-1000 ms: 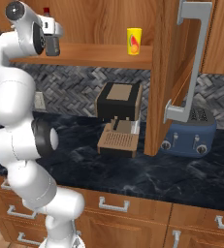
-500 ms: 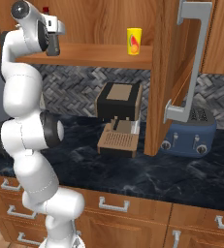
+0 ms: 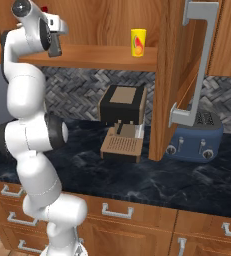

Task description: Open the cabinet directly in front. Then move the liquor and the cup to the dining counter with the candle on it.

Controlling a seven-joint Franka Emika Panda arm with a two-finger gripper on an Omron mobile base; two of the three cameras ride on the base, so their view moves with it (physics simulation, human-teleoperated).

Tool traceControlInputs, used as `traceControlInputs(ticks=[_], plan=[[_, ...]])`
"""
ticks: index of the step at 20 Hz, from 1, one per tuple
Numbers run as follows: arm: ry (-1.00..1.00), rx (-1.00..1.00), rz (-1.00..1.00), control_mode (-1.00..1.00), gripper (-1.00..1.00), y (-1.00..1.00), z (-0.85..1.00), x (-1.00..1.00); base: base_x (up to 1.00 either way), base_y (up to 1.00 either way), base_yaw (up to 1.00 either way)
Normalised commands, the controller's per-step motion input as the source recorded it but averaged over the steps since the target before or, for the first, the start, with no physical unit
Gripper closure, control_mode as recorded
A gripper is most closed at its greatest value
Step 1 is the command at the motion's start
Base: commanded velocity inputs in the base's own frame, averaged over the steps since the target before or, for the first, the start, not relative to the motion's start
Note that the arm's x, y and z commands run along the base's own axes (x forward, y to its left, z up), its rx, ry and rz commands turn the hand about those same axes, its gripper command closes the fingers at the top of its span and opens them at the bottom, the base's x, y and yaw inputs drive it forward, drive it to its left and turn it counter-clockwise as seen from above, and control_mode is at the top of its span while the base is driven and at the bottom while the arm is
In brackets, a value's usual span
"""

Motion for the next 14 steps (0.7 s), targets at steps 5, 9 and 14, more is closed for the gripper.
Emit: traceControlInputs(ticks=[5, 9, 14], plan=[[0.01, 0.00, 0.00, -1.00, 1.00, 0.00, 0.00, 0.01, 0.00, 0.00, 0.00], [-0.30, 0.00, -0.02, -1.00, 1.00, 0.00, 0.10, 0.00, 0.00, 0.00, 0.00], [-0.16, 0.00, 0.00, -1.00, 1.00, 0.00, 0.09, -0.03, 0.00, 0.00, 0.00]])
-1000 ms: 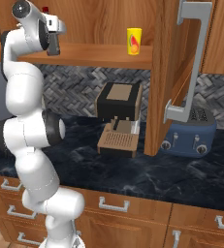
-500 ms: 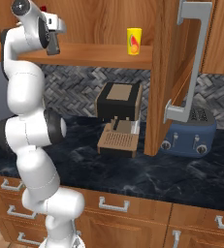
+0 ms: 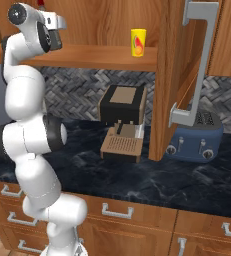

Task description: Open the cabinet directly in front. Then move the liquor and the cup to the dining counter with the candle on it.

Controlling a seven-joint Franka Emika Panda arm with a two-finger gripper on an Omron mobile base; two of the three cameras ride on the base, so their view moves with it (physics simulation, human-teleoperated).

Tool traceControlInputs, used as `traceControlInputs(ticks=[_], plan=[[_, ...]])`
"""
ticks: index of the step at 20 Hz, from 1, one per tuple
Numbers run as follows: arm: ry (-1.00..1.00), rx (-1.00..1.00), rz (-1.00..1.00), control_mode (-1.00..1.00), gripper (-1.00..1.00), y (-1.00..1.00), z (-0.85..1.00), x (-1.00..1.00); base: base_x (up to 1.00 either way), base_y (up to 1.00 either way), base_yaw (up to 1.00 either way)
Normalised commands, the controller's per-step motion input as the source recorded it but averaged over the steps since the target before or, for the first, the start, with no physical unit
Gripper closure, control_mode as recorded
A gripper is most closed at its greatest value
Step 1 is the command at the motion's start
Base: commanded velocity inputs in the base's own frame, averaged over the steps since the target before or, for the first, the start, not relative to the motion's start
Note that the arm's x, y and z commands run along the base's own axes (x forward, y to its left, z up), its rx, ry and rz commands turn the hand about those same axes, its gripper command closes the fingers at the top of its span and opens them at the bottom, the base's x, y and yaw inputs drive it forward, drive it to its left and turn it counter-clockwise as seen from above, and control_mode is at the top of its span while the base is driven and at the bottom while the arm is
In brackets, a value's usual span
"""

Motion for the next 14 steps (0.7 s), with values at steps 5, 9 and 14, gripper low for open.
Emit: traceControlInputs(ticks=[5, 9, 14], plan=[[-0.03, 0.00, 0.00, -1.00, 1.00, 0.00, 0.00, -0.28, 0.00, 0.00, 0.00], [-0.04, 0.00, 0.00, -1.00, 1.00, 0.00, 0.00, -0.93, 0.00, 0.00, 0.00], [-0.01, 0.00, 0.00, -1.00, 1.00, 0.00, -0.01, -1.00, 0.00, 0.00, 0.00]])
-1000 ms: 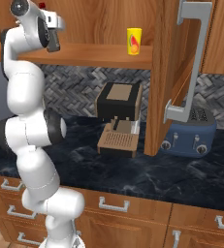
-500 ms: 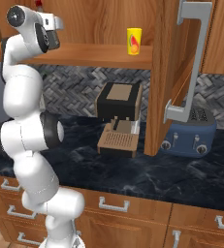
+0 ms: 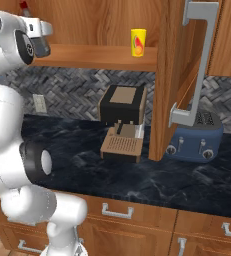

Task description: Open the cabinet directly in front. Then move the liquor and the cup to the dining counter with the candle on it.

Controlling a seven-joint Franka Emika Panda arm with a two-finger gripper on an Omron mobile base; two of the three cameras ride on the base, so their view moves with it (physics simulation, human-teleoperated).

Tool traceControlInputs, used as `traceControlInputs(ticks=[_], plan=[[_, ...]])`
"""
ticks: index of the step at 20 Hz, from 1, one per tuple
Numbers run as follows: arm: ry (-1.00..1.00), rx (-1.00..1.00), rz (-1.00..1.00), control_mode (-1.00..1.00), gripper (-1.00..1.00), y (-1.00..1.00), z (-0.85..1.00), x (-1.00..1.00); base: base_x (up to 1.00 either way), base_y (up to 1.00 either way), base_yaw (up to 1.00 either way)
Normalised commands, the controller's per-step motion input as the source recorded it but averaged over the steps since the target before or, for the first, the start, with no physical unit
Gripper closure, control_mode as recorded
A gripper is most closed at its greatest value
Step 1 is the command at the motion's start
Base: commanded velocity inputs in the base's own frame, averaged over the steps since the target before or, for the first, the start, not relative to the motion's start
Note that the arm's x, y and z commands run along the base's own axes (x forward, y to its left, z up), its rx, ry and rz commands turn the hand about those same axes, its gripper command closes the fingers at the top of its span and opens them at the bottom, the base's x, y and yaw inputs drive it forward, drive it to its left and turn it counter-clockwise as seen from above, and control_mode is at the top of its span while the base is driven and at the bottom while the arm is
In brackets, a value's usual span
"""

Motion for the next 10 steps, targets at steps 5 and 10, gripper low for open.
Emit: traceControlInputs(ticks=[5, 10], plan=[[0.00, 0.00, 0.00, -1.00, 1.00, -0.04, -0.22, -1.00, 0.00, 0.00, 0.00], [0.03, 0.00, -0.03, -1.00, 1.00, -0.29, -0.66, -1.00, 0.00, 0.00, 0.00]])
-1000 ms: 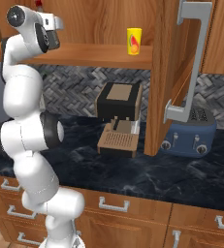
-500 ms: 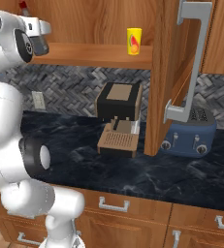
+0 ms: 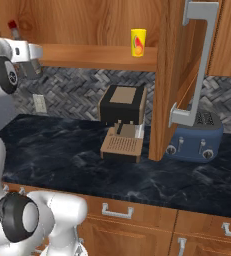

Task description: Open the cabinet directly in front. Then move the liquor and the cup to the dining counter with the candle on it.

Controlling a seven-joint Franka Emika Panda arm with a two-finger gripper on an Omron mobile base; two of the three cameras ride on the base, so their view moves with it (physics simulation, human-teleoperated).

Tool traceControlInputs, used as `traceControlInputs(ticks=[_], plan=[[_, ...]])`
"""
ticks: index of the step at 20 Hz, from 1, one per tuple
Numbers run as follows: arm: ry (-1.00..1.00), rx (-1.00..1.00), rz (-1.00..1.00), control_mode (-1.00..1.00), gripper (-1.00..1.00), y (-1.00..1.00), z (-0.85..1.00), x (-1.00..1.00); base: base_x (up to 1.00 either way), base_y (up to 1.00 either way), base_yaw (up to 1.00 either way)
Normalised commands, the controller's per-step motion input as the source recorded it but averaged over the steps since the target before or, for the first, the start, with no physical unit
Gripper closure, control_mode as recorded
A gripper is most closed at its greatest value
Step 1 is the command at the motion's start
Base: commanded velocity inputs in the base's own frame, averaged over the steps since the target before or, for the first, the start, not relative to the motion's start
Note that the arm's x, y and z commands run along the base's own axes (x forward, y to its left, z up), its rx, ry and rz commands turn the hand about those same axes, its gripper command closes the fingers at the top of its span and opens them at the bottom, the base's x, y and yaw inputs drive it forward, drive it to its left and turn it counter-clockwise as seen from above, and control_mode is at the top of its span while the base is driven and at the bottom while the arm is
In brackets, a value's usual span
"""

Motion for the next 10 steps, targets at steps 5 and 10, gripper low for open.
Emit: traceControlInputs(ticks=[5, 10], plan=[[0.05, 0.06, -0.14, -1.00, 1.00, -0.61, -0.78, -1.00, 0.00, 0.00, 0.00], [-0.59, 0.00, -0.18, -1.00, 1.00, -0.55, -0.10, -0.99, 0.00, 0.00, 0.00]])
